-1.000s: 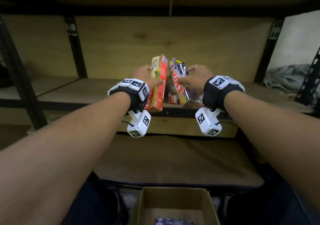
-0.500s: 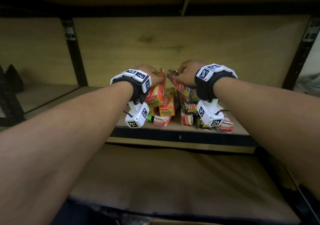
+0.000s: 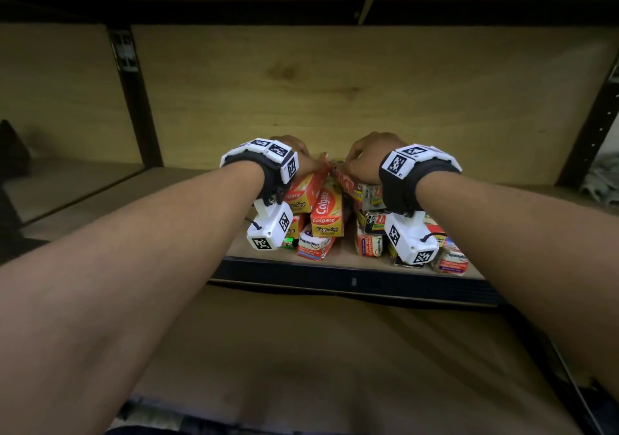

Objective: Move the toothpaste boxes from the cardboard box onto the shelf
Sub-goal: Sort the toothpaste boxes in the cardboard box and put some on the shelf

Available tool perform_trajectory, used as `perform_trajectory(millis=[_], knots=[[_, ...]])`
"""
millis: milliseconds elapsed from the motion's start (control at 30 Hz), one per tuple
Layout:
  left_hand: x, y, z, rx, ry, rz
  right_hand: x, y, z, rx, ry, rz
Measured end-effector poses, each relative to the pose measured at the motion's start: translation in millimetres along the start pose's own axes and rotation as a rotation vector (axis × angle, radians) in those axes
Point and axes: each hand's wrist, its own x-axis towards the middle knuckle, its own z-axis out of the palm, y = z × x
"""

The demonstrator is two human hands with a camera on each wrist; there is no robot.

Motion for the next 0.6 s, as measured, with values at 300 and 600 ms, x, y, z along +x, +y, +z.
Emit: perform_trajectory(millis=[300,600], knots=[[-31.2,15.8,-14.9,0.036,-0.028,-0.080,-32.6,19.0,-16.7,0.208,0.085,0.041],[-101.7,30.7,-31.6,-0.045,-0.003,-0.044,-98.2,40.7,-23.5,0.205,0.082,0.048]])
